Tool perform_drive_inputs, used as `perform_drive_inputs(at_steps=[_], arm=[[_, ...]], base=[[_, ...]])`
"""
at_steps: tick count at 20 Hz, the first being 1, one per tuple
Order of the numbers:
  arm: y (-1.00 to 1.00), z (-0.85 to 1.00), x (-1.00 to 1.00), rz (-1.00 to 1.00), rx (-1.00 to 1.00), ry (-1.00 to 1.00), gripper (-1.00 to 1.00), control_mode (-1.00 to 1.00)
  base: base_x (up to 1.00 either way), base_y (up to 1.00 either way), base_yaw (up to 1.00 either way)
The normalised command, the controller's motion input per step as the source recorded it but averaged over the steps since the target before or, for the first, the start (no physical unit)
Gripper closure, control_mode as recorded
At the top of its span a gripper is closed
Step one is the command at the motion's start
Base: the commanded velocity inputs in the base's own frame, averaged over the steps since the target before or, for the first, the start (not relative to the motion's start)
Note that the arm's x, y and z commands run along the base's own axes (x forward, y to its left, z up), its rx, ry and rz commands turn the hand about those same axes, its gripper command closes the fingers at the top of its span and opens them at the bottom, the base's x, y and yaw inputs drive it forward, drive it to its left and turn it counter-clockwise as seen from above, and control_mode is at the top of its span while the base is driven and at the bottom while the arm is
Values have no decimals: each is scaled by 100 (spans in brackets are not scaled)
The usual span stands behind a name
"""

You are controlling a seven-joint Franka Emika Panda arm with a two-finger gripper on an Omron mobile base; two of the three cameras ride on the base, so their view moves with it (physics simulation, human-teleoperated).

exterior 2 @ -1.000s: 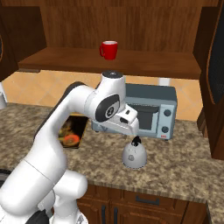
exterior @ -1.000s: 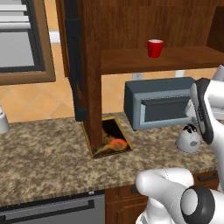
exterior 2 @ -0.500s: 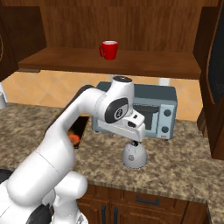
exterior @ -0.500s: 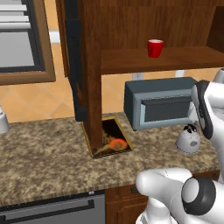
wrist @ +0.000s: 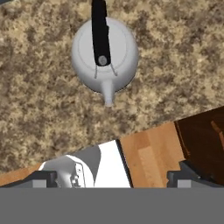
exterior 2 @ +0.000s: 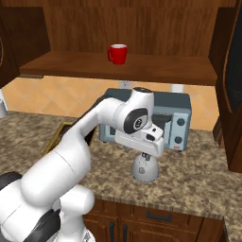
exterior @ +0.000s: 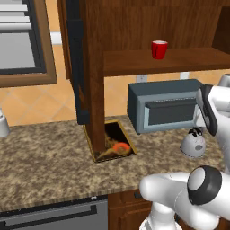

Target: Pick the kettle from the counter and place it on the tray. Then pick the mug from the cabinet and place it on the tray. Then close the cabinet doors.

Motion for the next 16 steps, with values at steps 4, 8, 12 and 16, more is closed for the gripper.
perform_drive_inputs(at_steps=[4,8,12,16], arm=[[-29,-22,30,4,6,7,-100,-100],[-10,-29,37,7,3,2,-100,-100],[1,-26,34,6,1,0,-100,-100],[7,-27,25,5,0,0,-100,-100]], base=[[0,0,0],[0,0,0],[0,0,0],[0,0,0]])
